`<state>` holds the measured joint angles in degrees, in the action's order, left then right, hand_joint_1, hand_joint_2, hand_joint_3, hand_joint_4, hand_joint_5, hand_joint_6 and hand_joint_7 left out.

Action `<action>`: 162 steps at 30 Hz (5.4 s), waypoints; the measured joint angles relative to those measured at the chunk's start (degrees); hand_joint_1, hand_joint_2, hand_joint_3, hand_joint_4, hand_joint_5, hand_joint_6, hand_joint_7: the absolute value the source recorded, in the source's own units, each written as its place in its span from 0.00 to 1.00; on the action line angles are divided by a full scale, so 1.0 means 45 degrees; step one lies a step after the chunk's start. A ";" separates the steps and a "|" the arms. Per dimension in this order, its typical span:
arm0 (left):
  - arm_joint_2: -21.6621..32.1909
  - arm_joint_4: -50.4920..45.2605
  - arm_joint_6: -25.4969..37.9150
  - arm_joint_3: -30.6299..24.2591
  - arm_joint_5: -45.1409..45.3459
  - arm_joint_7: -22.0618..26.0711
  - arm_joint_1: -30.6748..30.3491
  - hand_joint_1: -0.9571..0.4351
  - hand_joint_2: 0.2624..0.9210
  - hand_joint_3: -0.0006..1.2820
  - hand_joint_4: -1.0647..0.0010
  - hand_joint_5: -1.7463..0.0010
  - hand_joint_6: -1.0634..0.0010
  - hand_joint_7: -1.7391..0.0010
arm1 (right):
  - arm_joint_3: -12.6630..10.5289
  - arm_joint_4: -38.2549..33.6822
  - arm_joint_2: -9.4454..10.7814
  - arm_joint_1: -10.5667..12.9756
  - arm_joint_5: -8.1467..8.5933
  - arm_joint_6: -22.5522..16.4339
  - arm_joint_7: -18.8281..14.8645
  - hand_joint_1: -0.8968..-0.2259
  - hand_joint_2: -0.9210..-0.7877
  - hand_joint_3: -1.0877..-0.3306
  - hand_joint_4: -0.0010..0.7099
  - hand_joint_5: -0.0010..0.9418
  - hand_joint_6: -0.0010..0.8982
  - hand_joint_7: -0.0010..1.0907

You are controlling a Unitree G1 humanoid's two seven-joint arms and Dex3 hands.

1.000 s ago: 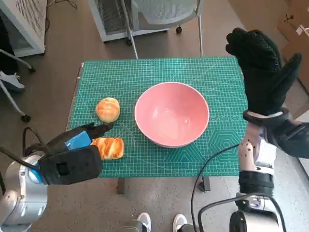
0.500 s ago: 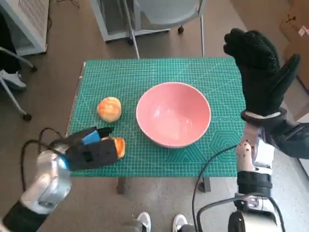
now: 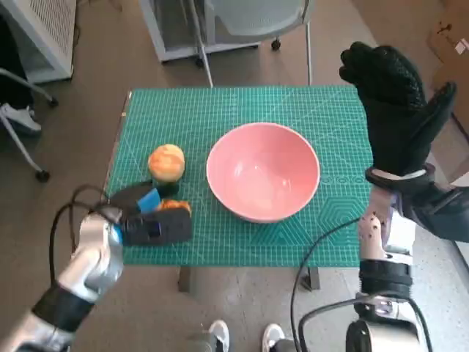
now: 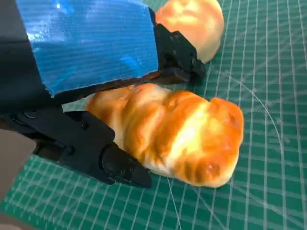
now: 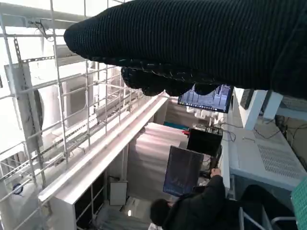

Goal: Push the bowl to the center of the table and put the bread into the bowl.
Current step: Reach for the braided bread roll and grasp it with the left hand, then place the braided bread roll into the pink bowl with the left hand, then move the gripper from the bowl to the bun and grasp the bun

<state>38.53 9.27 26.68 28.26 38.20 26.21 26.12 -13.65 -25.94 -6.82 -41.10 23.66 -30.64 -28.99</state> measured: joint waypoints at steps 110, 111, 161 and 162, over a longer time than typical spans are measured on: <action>-0.4795 0.1884 -0.3828 -0.0481 -0.0746 0.0705 0.5314 0.43 0.83 0.01 1.00 1.00 0.79 0.99 | -0.0134 0.1153 -0.0281 0.1226 -0.0038 0.0266 0.0563 0.45 0.00 0.58 0.50 0.00 0.44 0.00; -0.4742 0.1743 -0.3795 -0.0522 -0.0764 0.0747 0.5285 0.43 0.83 0.01 1.00 1.00 0.79 0.99 | -0.0132 0.1153 -0.0280 0.1226 -0.0036 0.0266 0.0563 0.45 0.00 0.58 0.50 0.00 0.44 0.00; -0.0139 -0.1855 -0.2143 -0.4431 -0.1519 0.1383 0.2303 0.49 0.79 0.00 0.97 1.00 0.76 1.00 | 0.0040 0.0567 -0.0337 0.0990 -0.0051 0.0229 0.0355 0.48 0.00 0.54 0.48 0.00 0.43 0.00; -0.0142 -0.1759 -0.2139 -0.4396 -0.1519 0.1384 0.2303 0.49 0.79 0.00 0.98 1.00 0.76 1.00 | 0.0040 0.0563 -0.0338 0.0959 -0.0048 0.0236 0.0336 0.48 0.00 0.54 0.48 0.00 0.43 0.00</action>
<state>37.89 1.35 17.06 8.48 31.37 32.44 36.48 -13.47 -23.40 -8.34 -36.78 23.44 -29.58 -27.47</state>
